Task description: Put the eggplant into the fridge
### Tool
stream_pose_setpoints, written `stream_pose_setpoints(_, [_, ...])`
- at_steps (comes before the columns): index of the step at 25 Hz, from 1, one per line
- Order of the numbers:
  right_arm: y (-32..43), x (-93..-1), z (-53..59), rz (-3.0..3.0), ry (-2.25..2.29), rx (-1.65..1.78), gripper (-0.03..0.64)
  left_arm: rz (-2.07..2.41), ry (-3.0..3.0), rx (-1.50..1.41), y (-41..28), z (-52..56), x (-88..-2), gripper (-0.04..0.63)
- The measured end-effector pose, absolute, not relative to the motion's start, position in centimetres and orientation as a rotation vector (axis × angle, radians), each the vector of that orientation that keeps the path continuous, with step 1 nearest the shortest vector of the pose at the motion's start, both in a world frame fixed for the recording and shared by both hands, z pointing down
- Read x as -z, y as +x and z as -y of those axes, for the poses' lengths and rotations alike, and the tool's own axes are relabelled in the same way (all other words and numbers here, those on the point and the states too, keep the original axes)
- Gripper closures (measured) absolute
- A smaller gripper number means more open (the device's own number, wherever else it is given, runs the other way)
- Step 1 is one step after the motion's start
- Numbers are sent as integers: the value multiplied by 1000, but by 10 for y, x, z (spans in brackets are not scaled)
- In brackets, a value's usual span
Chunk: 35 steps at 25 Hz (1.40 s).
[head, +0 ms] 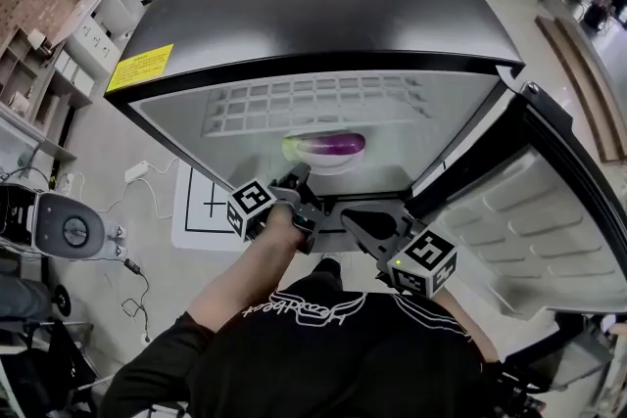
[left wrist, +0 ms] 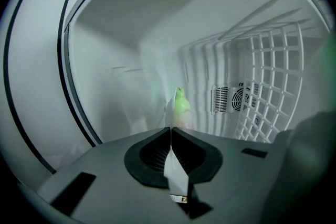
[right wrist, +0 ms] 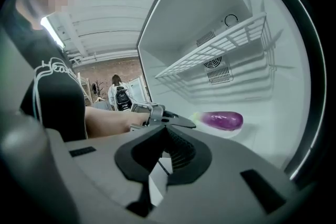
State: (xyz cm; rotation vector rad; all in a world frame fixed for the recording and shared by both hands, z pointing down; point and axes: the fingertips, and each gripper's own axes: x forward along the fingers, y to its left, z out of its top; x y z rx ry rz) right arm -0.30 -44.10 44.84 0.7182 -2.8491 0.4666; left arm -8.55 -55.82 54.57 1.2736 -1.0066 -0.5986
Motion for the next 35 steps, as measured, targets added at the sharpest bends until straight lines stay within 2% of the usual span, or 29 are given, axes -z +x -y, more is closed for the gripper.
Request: stream_pose_setpoints(35, [-4,-461,447,2869,787,-604,609,1062,1360,399,-78,564,-559,575])
